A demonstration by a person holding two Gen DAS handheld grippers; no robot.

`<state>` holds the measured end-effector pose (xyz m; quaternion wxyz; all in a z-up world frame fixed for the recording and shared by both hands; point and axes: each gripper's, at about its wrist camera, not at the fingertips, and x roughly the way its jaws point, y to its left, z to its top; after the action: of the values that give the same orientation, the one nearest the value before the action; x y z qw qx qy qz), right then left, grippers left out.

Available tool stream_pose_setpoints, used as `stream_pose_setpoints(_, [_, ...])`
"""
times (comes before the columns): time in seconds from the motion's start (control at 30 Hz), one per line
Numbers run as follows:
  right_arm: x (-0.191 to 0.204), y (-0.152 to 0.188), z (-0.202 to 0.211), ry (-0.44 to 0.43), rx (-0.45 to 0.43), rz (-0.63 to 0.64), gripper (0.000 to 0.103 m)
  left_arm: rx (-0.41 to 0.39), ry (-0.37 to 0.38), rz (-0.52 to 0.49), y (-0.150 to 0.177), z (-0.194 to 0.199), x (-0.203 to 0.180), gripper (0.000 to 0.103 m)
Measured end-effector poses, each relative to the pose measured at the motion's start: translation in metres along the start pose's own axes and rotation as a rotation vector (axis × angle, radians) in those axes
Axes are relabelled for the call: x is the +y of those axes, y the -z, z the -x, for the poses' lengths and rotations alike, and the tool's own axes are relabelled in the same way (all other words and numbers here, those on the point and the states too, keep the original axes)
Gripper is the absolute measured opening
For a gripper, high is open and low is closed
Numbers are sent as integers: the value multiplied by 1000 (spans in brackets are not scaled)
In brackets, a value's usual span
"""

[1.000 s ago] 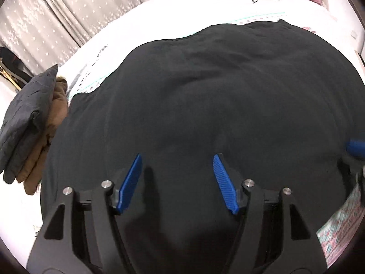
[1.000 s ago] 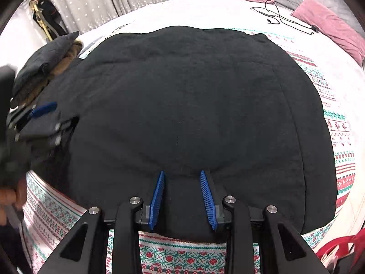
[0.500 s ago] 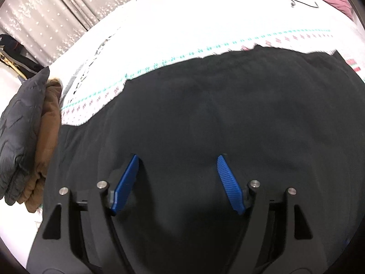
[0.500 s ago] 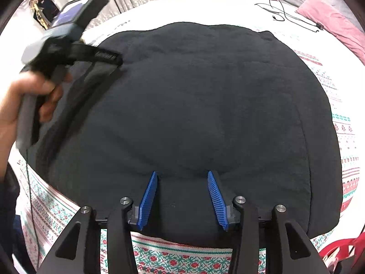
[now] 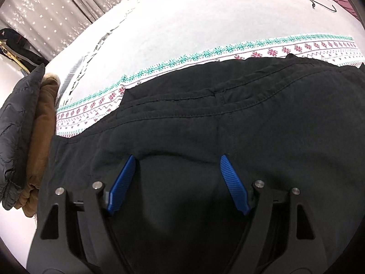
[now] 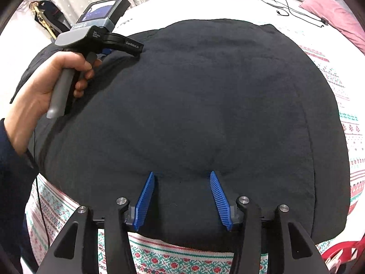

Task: Fold large clothes

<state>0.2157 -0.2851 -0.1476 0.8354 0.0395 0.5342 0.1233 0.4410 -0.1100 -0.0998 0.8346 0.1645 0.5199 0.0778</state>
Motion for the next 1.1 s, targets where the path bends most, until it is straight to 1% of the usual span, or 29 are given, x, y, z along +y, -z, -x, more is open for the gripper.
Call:
stream_pose_setpoints(0.1, [3, -1, -1, 11, -1, 8, 59, -5, -10, -12, -2, 3, -1, 79])
stream_pose_setpoints(0.17, [3, -2, -3, 13, -1, 15, 62, 3, -5, -13, -2, 7, 8, 78])
stream_pose_setpoints(0.23, [2, -2, -3, 8, -3, 13, 62, 5, 37, 33, 7, 25, 21, 78])
stream_pose_setpoints(0.27, [0, -2, -3, 4, -5, 14, 62, -13, 78, 43, 19, 39, 28, 78])
stream_pose_setpoints(0.33, [-2, -1, -3, -1, -8, 18, 62, -43, 113, 12, 45, 61, 29, 78])
stream_pose_setpoints(0.4, [-4, -1, -2, -5, -5, 14, 62, -75, 116, -41, 84, 84, 25, 78])
stream_pose_setpoints(0.5, [-7, -4, -6, 6, -2, 6, 64, -77, 190, -88, 150, 105, 18, 78])
stream_pose_setpoints(0.53, [-6, -4, -7, 12, -2, 6, 64, -86, 194, -88, 162, 108, 17, 78])
stream_pose_setpoints(0.57, [-6, -5, -7, 18, -2, 8, 66, -109, 168, -90, 178, 113, 14, 78])
stream_pose_setpoints(0.6, [-4, -5, -8, 25, -2, 10, 69, -129, 138, -101, 185, 115, 10, 78])
stream_pose_setpoints(0.67, [-1, -4, -9, 38, -3, 15, 71, -171, 63, -151, 194, 117, -4, 78])
stream_pose_setpoints(0.7, [0, -5, -9, 42, -4, 17, 73, -178, 50, -149, 196, 115, -8, 78])
stream_pose_setpoints(0.73, [0, -5, -10, 45, -5, 17, 74, -174, 51, -135, 196, 113, -9, 78])
stream_pose_setpoints(0.83, [4, -3, -9, 58, -14, 16, 76, -156, 86, -77, 195, 107, -3, 78])
stream_pose_setpoints(0.97, [6, 4, 1, 54, -34, 18, 76, -147, 129, -52, 195, 102, 7, 78])
stream_pose_setpoints(1.03, [-2, 10, 10, 45, -46, -2, 76, -153, 133, -46, 197, 102, 8, 78])
stream_pose_setpoints(1.1, [-14, 16, 20, 31, -59, -48, 76, -162, 128, -46, 203, 104, 8, 78])
